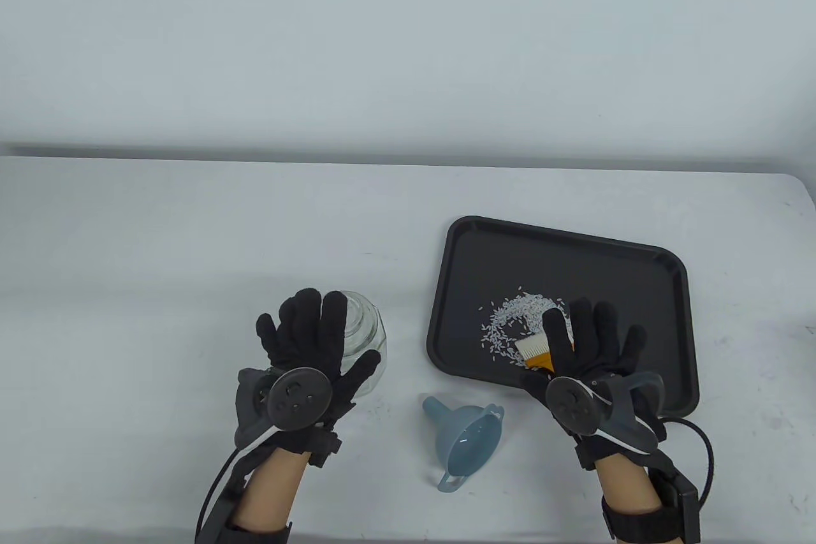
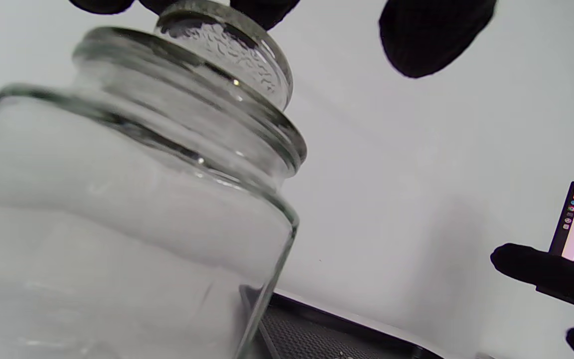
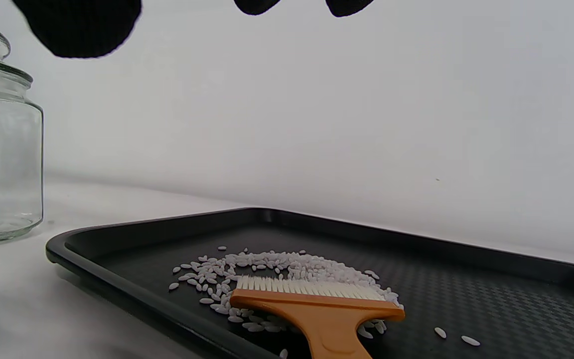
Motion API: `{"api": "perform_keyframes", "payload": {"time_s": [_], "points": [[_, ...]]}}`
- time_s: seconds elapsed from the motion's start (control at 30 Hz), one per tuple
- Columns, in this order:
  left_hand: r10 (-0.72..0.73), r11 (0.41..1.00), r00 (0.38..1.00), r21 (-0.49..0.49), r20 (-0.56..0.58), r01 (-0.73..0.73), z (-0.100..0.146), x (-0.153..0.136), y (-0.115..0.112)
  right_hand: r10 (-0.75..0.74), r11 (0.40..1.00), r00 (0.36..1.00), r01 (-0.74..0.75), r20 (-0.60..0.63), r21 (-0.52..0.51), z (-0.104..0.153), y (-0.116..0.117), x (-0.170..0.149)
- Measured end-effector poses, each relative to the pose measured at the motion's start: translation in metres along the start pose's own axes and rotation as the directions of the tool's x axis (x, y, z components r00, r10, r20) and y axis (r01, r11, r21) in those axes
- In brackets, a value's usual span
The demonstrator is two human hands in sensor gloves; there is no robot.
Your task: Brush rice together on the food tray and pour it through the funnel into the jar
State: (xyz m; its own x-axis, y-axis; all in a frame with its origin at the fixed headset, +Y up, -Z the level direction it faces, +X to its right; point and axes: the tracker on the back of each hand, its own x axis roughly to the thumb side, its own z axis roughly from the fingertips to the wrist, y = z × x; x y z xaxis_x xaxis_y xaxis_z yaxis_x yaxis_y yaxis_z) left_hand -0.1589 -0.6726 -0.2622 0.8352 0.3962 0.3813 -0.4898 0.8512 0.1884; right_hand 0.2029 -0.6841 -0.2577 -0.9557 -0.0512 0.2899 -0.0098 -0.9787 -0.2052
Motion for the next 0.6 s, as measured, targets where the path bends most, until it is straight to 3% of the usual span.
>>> {"api": "perform_keyframes", "payload": {"time_s": [0.6], "points": [[-0.078, 0.997, 0.994, 0.018, -0.081, 0.080, -0.013, -0.010, -0.006, -0.002, 0.999, 1.000, 0.002, -0.008, 0.038, -0.002, 0.002, -0.001]]}}
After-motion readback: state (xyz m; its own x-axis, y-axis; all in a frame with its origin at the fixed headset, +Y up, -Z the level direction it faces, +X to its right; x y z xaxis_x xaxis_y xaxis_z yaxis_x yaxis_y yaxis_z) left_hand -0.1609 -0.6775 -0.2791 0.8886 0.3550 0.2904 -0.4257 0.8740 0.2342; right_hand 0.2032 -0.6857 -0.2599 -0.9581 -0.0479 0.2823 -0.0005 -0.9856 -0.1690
